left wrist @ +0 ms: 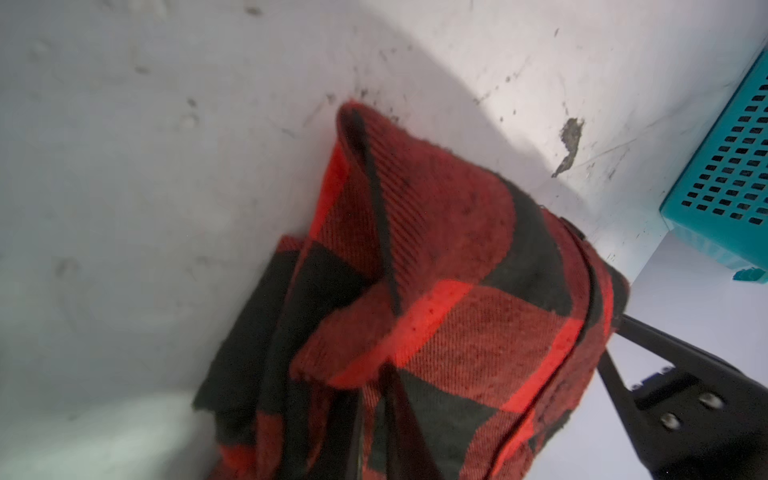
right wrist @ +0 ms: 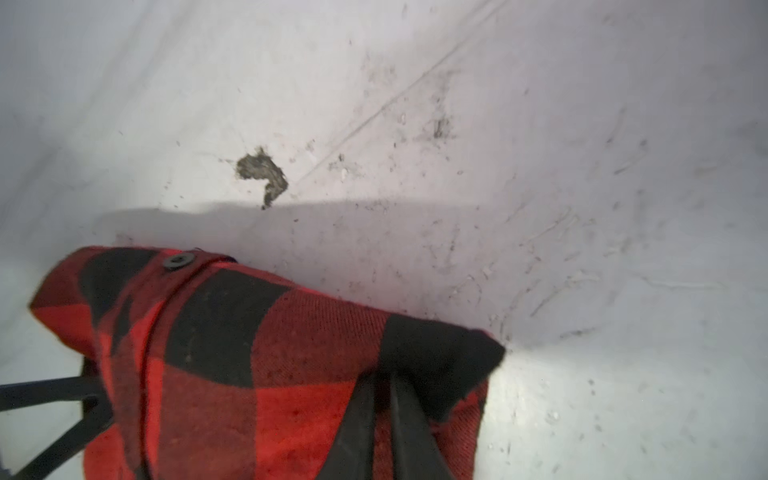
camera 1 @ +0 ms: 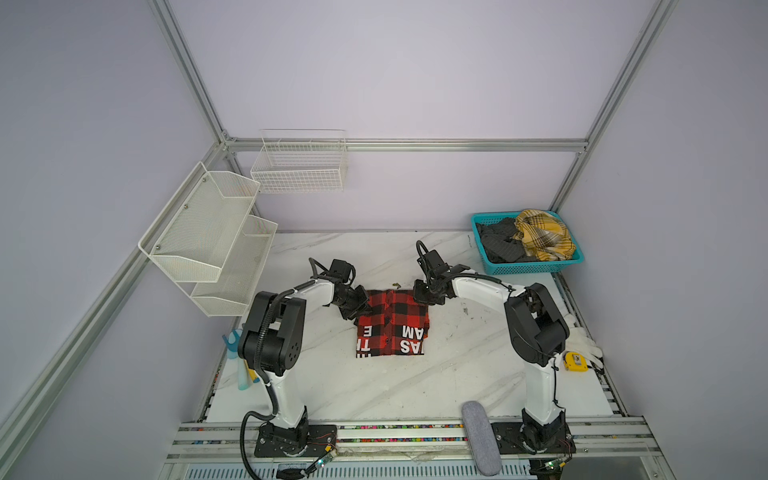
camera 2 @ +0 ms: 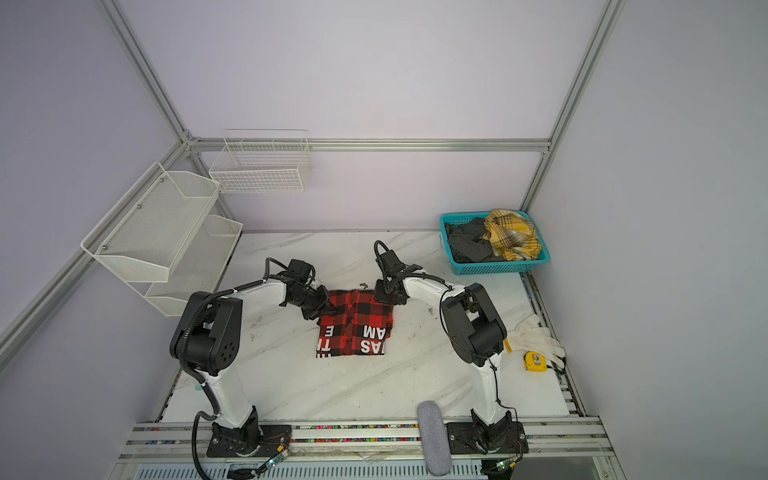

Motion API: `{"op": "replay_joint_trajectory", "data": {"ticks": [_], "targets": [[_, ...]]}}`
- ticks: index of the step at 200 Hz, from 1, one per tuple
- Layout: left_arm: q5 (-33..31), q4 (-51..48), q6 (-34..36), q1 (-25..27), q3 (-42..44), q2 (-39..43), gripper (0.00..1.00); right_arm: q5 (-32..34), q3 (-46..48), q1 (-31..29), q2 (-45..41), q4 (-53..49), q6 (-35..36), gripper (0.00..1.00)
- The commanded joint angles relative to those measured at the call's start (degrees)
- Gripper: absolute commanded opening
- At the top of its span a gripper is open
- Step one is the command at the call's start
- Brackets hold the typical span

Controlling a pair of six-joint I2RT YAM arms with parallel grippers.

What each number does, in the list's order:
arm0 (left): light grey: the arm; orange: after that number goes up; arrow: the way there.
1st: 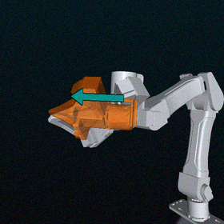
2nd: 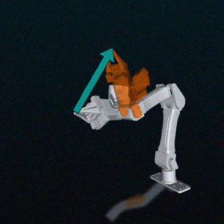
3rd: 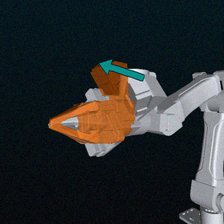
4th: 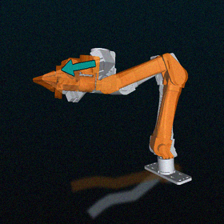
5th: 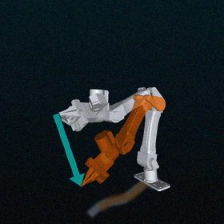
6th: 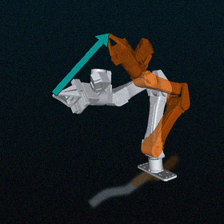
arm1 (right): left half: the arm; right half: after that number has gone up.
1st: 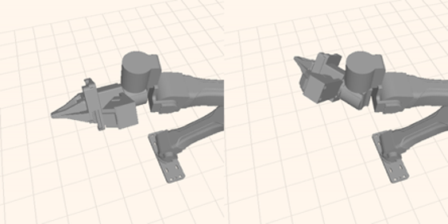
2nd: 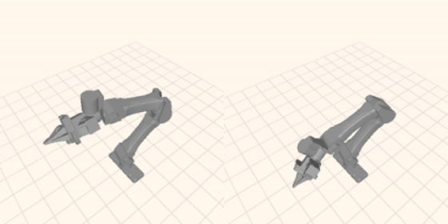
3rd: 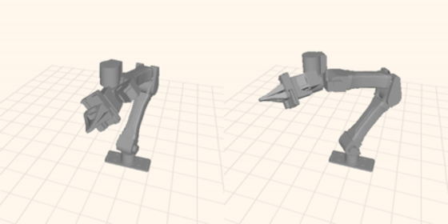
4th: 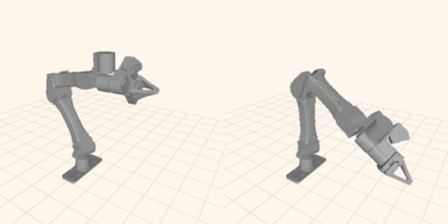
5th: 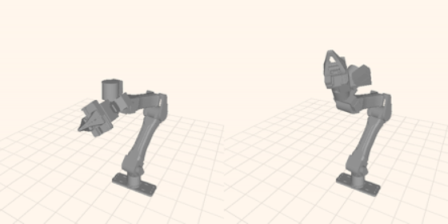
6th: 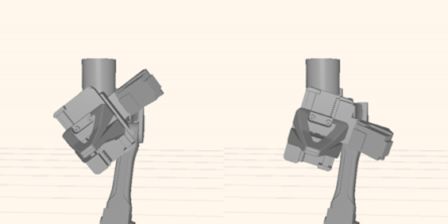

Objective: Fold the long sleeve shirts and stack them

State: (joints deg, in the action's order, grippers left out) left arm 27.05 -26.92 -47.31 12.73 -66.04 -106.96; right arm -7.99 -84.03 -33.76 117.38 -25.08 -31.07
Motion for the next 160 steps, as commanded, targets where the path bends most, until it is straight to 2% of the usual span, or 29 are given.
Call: {"op": "replay_joint_trajectory", "data": {"ticks": [1,42,59,92,115,140,160], "targets": [[0.6,2.9,1.3,-0.6,2.1,0.3,0.14,-0.7,-1.0,-0.2,1.5,-1.1,1.7,0.13],[3.0,3.3,1.6,-0.8,3.3,4.3,0.15,0.3,-2.1,-0.4,-0.4,-3.4,1.9,0.13],[3.5,3.2,2.5,-0.8,2.2,8.6,0.21,1.9,-2.9,-0.6,-2.8,-5.5,2.3,0.15],[0.5,0.1,4.6,-0.8,0.3,16.8,0.31,4.9,-2.7,-1.7,-9.3,-8.4,2.1,0.21],[-3.6,0.5,5.8,-0.9,2.3,24.1,0.34,6.1,0.3,-3.0,-14.8,-8.2,0.8,0.25],[-4.0,3.2,7.5,-1.5,6.4,32.4,0.39,5.6,5.9,-4.1,-20.5,-5.9,-1.8,0.26],[-4.8,0.2,8.5,-3.1,7.7,35.0,0.46,4.7,10.2,-4.3,-24.1,-3.7,-3.8,0.27]]}}
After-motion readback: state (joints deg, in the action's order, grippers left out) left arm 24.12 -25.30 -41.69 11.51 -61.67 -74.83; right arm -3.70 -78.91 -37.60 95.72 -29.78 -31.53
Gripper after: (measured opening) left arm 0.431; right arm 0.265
